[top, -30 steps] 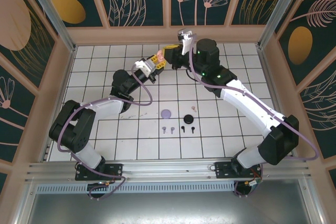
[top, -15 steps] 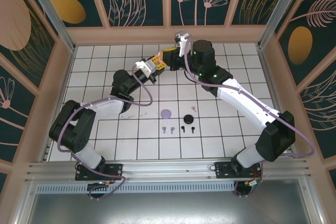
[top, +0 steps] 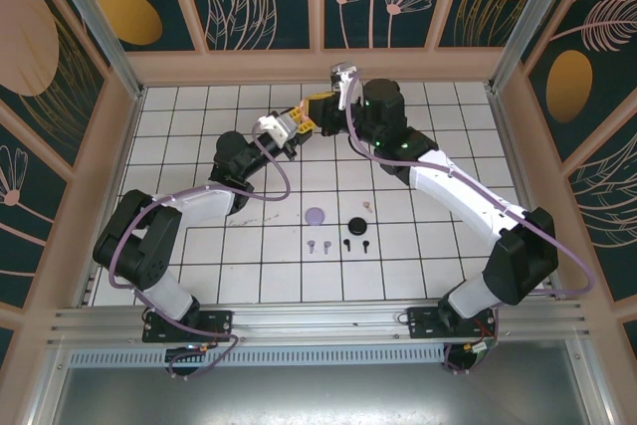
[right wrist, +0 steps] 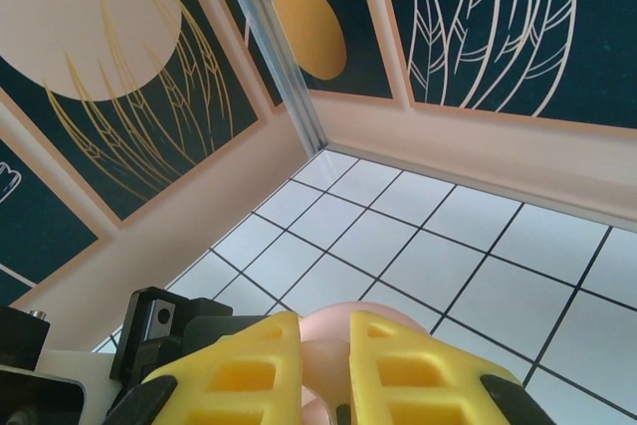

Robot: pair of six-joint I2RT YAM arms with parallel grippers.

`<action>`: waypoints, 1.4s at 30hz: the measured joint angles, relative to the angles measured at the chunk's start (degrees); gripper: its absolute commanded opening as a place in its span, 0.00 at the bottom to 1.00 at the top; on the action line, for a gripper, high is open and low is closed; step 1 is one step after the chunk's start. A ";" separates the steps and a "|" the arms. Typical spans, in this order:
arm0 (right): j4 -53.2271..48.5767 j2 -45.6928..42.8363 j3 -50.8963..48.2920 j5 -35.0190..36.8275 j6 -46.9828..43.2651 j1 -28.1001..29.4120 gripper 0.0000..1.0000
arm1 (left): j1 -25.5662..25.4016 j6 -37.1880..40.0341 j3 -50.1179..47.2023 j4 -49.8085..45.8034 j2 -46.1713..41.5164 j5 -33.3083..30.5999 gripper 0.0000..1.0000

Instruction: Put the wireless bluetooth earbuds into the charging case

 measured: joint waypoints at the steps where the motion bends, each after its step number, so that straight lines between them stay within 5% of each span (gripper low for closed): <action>1: 0.31 0.00 -0.24 0.15 -0.13 0.00 0.14 | 0.00 -0.04 0.00 -0.15 0.00 0.00 0.00; 15: 6.45 -1.75 -6.75 0.61 -4.07 0.81 0.15 | 0.00 -4.37 0.11 -0.48 0.00 1.77 0.00; 26: 0.52 -1.31 -2.10 1.46 -2.84 1.09 0.61 | 0.00 -5.57 0.74 0.66 0.00 1.66 0.00; 42: -15.06 -13.31 -1.42 8.41 10.21 -6.69 0.68 | 0.00 -7.32 -0.61 7.30 0.48 0.39 0.00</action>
